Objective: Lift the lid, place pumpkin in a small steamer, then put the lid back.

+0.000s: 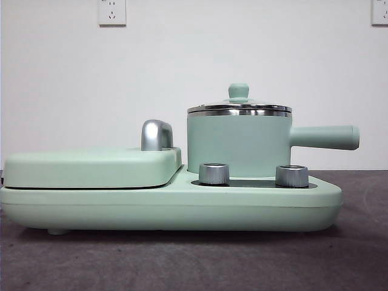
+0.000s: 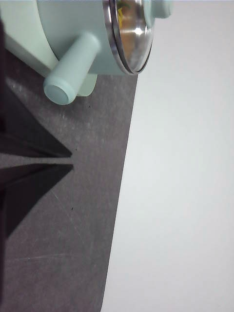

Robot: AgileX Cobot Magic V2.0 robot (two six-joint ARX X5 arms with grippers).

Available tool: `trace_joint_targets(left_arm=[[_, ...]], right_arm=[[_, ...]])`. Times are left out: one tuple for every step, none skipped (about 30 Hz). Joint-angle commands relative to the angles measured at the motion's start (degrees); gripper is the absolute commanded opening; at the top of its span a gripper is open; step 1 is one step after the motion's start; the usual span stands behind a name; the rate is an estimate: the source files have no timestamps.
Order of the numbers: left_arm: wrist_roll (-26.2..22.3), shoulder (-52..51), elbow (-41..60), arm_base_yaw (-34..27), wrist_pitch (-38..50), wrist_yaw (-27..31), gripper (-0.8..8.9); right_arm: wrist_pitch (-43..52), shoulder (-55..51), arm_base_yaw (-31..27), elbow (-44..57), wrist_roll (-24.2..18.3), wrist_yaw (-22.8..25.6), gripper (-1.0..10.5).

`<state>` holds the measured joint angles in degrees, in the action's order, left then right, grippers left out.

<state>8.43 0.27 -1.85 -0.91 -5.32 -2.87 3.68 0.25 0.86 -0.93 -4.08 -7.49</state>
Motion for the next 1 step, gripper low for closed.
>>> trace_joint_targets(left_arm=[[0.20, -0.02, 1.11, -0.09, 0.63, 0.09, 0.07]], right_arm=[[0.57, -0.04, 0.07, 0.22, 0.68, 0.02, 0.2]])
